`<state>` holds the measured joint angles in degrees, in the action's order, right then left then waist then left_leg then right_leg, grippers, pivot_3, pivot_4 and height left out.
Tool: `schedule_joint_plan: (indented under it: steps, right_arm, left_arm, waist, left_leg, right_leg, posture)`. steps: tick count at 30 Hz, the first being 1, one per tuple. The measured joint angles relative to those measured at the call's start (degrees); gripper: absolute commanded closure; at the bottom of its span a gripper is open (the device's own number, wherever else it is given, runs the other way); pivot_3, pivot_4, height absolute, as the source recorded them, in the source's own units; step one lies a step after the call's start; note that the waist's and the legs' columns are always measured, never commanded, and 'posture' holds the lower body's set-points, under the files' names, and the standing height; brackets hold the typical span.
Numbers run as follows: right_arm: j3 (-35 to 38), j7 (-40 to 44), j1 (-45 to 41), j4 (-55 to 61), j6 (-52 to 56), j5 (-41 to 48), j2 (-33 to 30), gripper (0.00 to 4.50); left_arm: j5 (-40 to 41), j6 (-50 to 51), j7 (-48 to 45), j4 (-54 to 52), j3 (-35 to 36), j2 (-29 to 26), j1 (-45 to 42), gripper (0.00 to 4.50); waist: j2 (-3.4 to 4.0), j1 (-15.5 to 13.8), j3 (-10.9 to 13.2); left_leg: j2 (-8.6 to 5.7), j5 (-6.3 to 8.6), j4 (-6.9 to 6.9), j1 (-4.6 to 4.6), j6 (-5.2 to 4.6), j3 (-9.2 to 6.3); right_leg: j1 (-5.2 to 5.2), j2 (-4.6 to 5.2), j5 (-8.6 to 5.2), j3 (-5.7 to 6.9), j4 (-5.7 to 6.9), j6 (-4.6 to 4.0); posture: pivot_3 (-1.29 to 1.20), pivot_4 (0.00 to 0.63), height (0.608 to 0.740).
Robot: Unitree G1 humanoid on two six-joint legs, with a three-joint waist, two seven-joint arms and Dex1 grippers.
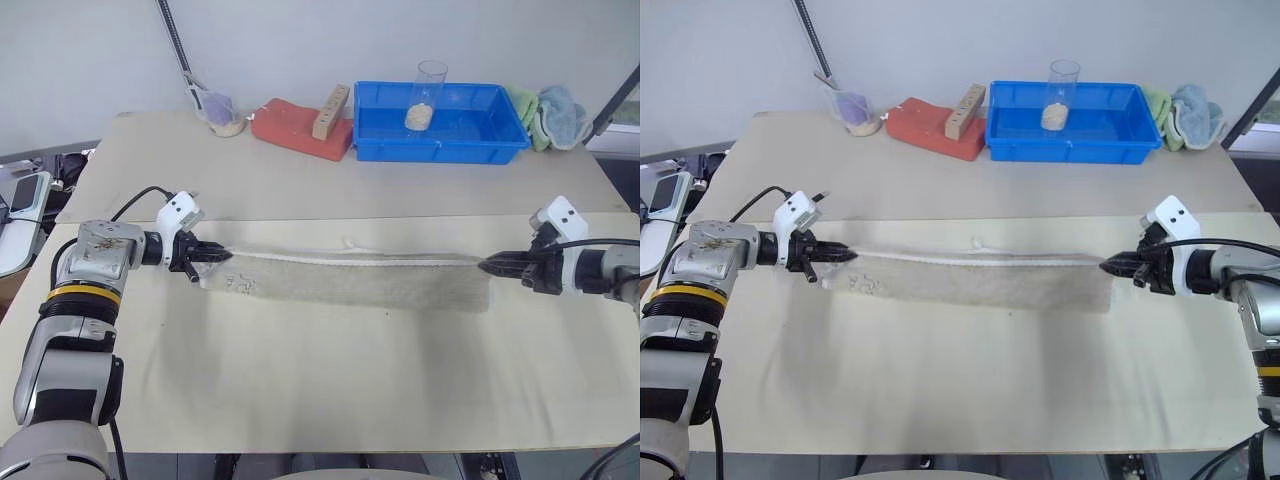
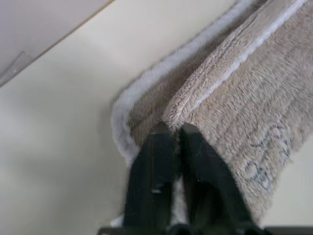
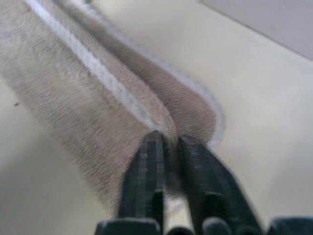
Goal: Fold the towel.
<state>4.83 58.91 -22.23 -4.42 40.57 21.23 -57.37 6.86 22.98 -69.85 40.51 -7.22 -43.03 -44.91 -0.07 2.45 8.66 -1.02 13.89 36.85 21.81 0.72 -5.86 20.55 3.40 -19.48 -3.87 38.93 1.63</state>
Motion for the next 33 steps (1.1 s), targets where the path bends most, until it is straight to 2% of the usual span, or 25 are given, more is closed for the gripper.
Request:
schedule_joint_plan:
  steps: [5,6,7,11,16,19,23,27,33]
  right_arm:
    - [0.41,-3.35,-1.23,-1.46,-0.78,-0.86,1.56,0.73]
    - [0.53,-3.98,-1.56,-1.54,-1.18,-0.92,1.64,0.4]
    - [0.97,-4.77,-1.87,-1.71,-1.49,-0.99,1.77,0.04]
    - [6.75,-7.25,0.46,1.28,-1.97,-0.53,1.76,0.04]
    - [13.63,-11.41,10.77,13.24,1.33,2.33,4.96,0.04]
    - [13.88,-15.89,14.87,16.58,1.49,2.23,9.47,0.04]
    - [12.84,-20.94,16.1,16.83,1.37,0.69,13.7,0.04]
    - [11.6,-24.41,15.7,14.65,1.39,-0.28,16.33,0.04]
    - [8.81,-25.21,13.59,11.96,3.67,-0.01,18.66,0.04]
  left_arm:
    - [-0.15,-2.31,1.86,1.21,1.03,0.03,-0.02,0.18]
    - [-0.12,-2.9,1.91,1.31,1.28,0.02,-0.02,0.0]
    - [-0.08,-3.26,1.91,1.32,1.62,0.02,-0.02,0.0]
    - [1.59,-4.23,0.39,-1.02,4.36,-1.62,0.77,0.0]
    - [7.71,-3.24,-7.31,-19.83,7.71,-5.61,9.56,0.0]
    - [12.03,0.04,-9.16,-31.85,7.63,-5.5,14.63,0.0]
    - [16.08,3.45,-9.39,-44.49,7.25,-4.97,17.96,0.0]
    - [17.54,3.46,-8.64,-50.44,6.87,-4.74,18.94,0.0]
    - [17.87,3.39,-6.52,-51.5,6.77,-4.4,19.02,0.0]
  waist:
    - [0.0,0.12,0.0]
    - [0.0,0.09,0.0]
    - [0.0,0.06,0.0]
    - [0.0,-0.01,-0.01]
    - [0.05,-0.01,-0.05]
    - [0.05,-0.04,-0.04]
    - [0.05,-0.02,-0.04]
    - [0.05,0.05,-0.04]
    - [0.05,0.14,-0.04]
  left_leg:
    - [0.0,0.0,0.0,0.01,0.0,0.0]
    - [0.0,0.0,0.0,0.01,0.0,0.01]
    - [0.0,0.0,0.0,0.02,0.0,0.0]
    - [0.01,-0.01,0.0,0.18,0.01,-0.05]
    - [0.03,-0.01,-0.02,0.16,0.02,-0.12]
    - [0.04,-0.01,-0.01,0.1,0.02,-0.12]
    - [0.01,-0.01,-0.01,0.08,0.02,-0.09]
    - [0.01,-0.01,-0.04,0.03,0.02,-0.06]
    - [0.01,-0.01,-0.04,-0.02,0.02,-0.04]
  right_leg:
    - [0.05,0.01,0.0,0.0,0.04,0.0]
    - [0.05,0.01,0.0,0.0,0.04,0.0]
    - [0.05,0.01,0.0,0.0,0.04,0.0]
    - [0.17,0.0,0.0,0.02,0.12,0.0]
    - [0.09,0.01,0.0,-0.01,0.14,0.0]
    - [0.0,0.03,0.0,-0.07,0.04,0.0]
    - [-0.01,0.03,0.0,-0.1,0.02,0.0]
    - [-0.02,-0.02,0.0,-0.09,0.0,0.0]
    - [-0.05,-0.03,0.0,-0.1,-0.02,0.0]
  posture:
    - [0.0,0.15,0.74]
    - [0.0,0.15,0.74]
    - [0.0,0.15,0.74]
    - [0.0,0.15,0.74]
    - [0.0,0.15,0.74]
    - [0.0,0.15,0.74]
    - [0.0,0.15,0.74]
    - [0.0,0.15,0.74]
    - [0.0,0.15,0.74]
